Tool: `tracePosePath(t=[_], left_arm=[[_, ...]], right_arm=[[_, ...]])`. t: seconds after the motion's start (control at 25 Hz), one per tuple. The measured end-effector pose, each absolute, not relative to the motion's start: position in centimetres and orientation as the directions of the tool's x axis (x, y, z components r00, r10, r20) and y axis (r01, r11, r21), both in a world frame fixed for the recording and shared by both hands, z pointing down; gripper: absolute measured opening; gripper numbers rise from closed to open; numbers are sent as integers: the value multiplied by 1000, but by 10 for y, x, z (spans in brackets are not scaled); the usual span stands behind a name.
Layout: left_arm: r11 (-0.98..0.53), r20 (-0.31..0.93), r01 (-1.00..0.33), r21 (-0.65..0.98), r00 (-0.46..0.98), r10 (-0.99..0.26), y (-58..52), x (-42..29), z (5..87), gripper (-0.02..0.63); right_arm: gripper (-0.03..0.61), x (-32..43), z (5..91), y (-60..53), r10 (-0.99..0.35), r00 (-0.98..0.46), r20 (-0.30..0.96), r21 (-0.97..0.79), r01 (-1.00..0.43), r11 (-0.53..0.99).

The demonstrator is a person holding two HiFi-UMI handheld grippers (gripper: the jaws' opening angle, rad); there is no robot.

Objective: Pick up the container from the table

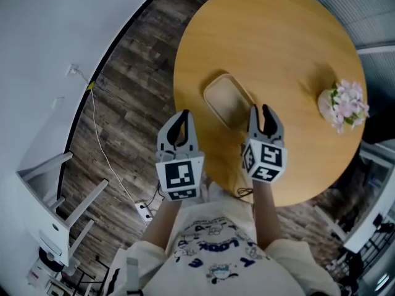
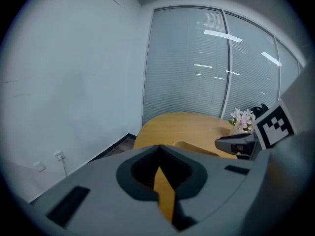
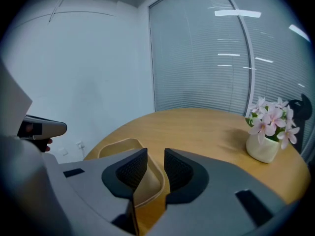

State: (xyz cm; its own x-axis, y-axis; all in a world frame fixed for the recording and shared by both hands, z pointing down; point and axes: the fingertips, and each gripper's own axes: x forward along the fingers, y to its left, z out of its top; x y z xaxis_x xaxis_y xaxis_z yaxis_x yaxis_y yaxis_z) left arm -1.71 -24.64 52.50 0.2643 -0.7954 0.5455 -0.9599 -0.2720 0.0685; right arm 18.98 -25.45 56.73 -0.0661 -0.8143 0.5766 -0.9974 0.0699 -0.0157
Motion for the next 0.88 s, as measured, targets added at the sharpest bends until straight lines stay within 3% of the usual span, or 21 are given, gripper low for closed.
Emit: tracePosePath(t=[0.68, 0.88], left_arm=[[-263, 635, -961, 79, 252, -730, -249, 0, 575, 3], [-262, 644, -962, 79, 250, -723, -248, 6, 583, 3]], right_arm=[[87, 194, 630, -261, -720, -151, 678, -75, -988, 138], [54, 197, 635, -263, -726, -163, 669, -69, -985, 157]])
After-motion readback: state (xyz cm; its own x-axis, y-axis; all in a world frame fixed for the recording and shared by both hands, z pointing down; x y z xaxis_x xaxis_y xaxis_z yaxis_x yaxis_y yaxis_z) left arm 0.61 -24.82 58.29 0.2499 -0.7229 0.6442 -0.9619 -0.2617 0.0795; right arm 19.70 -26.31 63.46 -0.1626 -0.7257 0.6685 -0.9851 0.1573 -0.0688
